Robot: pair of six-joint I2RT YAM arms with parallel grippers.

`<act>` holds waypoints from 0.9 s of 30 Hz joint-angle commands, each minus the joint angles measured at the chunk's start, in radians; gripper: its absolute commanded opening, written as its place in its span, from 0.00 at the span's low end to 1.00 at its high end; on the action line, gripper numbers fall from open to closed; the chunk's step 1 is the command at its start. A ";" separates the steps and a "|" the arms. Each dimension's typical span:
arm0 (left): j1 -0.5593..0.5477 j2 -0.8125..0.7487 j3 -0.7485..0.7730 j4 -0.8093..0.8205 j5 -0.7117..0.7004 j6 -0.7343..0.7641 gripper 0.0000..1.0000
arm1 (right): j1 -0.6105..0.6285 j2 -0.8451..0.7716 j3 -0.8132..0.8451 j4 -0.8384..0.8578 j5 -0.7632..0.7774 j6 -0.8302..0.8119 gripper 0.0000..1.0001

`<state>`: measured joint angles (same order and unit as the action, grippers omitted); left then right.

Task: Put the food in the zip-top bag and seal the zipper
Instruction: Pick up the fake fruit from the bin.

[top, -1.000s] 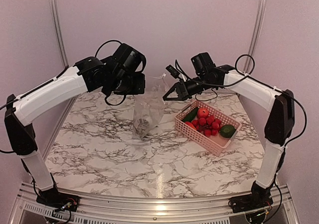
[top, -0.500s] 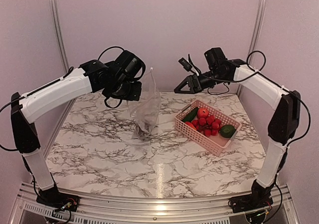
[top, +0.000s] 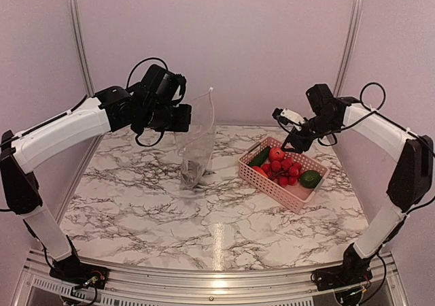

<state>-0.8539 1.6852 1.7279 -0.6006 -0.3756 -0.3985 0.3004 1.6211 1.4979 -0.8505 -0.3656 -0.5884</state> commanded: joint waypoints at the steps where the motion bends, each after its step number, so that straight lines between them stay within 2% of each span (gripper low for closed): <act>1: 0.011 -0.044 -0.079 0.079 0.048 0.028 0.00 | -0.036 0.014 -0.021 -0.068 0.196 -0.158 0.46; 4: 0.014 -0.058 -0.111 0.096 0.064 0.030 0.00 | -0.044 0.021 -0.052 -0.075 0.297 -0.219 0.46; 9: 0.017 -0.085 -0.163 0.130 0.075 0.031 0.00 | -0.053 0.050 -0.081 -0.086 0.398 -0.298 0.51; 19: 0.021 -0.102 -0.213 0.173 0.108 0.026 0.00 | -0.053 0.125 -0.130 -0.093 0.506 -0.379 0.66; 27: 0.021 -0.108 -0.234 0.187 0.121 0.023 0.00 | -0.053 0.171 -0.170 -0.034 0.601 -0.417 0.72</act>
<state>-0.8402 1.6093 1.5127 -0.4381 -0.2687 -0.3786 0.2520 1.7668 1.3460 -0.9199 0.1623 -0.9714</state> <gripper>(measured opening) 0.012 0.712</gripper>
